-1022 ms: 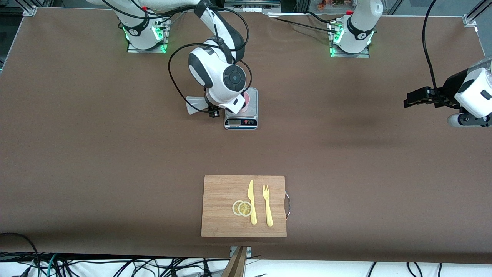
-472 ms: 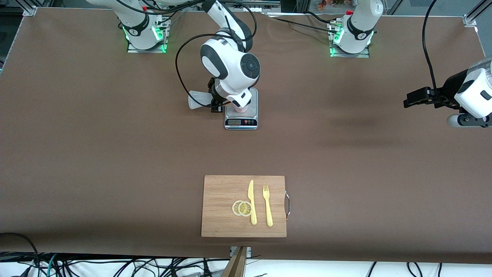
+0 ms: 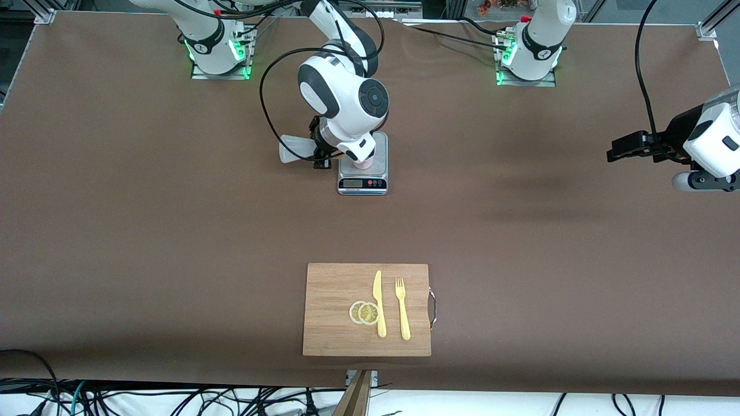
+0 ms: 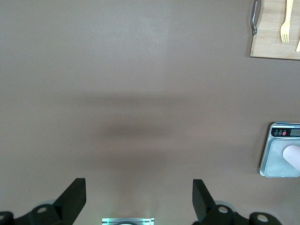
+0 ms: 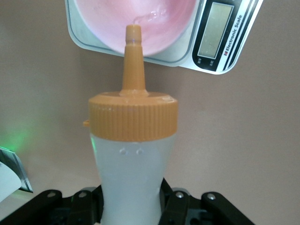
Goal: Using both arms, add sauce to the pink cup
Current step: 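Tilt the bottle nozzle into the pink cup with the right gripper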
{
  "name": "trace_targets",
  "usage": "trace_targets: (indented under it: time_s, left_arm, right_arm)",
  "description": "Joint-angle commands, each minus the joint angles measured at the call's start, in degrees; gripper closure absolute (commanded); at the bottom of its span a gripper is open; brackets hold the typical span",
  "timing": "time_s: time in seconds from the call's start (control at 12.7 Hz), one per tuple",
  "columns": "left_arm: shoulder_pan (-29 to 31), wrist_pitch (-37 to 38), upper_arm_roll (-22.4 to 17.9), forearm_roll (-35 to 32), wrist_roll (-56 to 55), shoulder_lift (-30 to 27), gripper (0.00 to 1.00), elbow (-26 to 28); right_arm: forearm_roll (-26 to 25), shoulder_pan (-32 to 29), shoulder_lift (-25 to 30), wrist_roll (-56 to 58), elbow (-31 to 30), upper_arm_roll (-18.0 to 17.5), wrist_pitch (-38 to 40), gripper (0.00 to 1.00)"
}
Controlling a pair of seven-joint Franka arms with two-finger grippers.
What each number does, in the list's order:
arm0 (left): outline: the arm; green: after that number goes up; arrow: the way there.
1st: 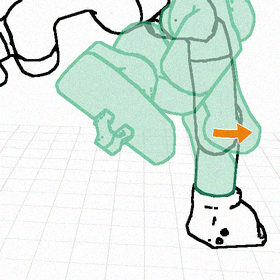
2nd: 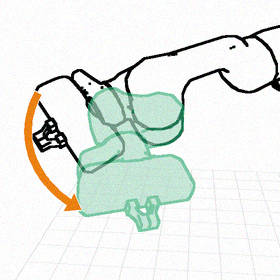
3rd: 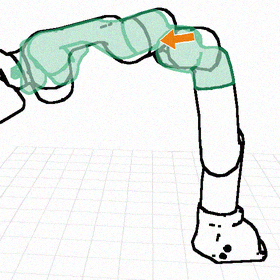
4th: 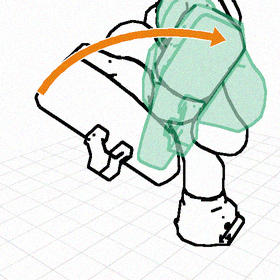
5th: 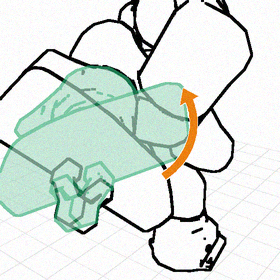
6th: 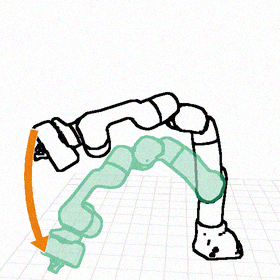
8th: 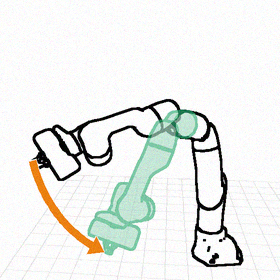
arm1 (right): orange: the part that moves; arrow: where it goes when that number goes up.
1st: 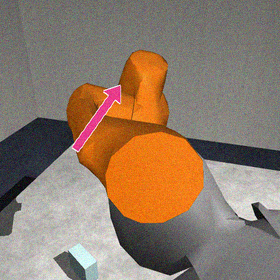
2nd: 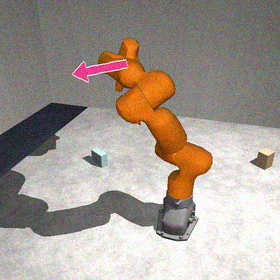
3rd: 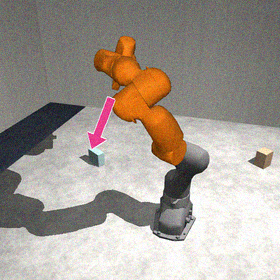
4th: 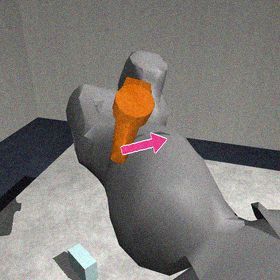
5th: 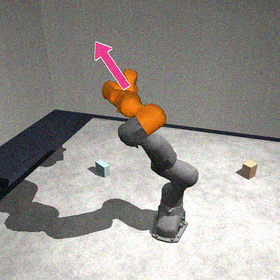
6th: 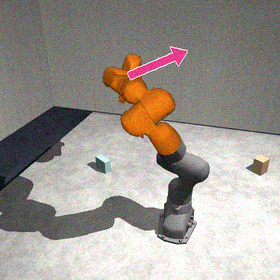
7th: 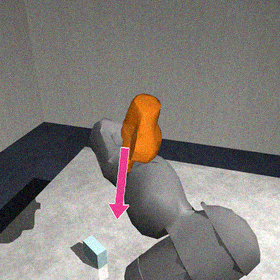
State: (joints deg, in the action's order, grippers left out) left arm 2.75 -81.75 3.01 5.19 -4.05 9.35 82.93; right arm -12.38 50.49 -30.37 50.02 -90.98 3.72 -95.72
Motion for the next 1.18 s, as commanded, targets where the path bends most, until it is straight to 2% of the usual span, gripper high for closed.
trace_targets:
  time_s: [0.0, 0.31, 0.71, 1.1]
  left_arm:
    - [0.15, 0.01, -0.02, -0.27, 1.33, 0.05, 0.0, -0.31]
    - [0.15, 0.01, -0.02, -0.35, 1.33, 0.05, 0.0, -0.31]
    - [0.15, 0.01, -0.02, -0.27, 1.42, 0.14, 0.0, -0.31]
    - [0.15, 0.01, -0.02, -0.27, 1.42, 0.23, 0.0, -0.4]
  right_arm:
    - [-0.1, -0.04, 1.63, 0.69, -0.08, -0.03, 1.58, 0.75]
    - [0.6, -0.56, 2.07, 2.27, -0.16, 0.06, 0.88, 0.75]
    - [8.75, -1.97, 3.39, 6.22, -0.87, 1.03, -0.78, 0.75]
    - [13.08, -4.08, 5.4, 9.74, -2.18, 1.47, -2.8, 0.74]
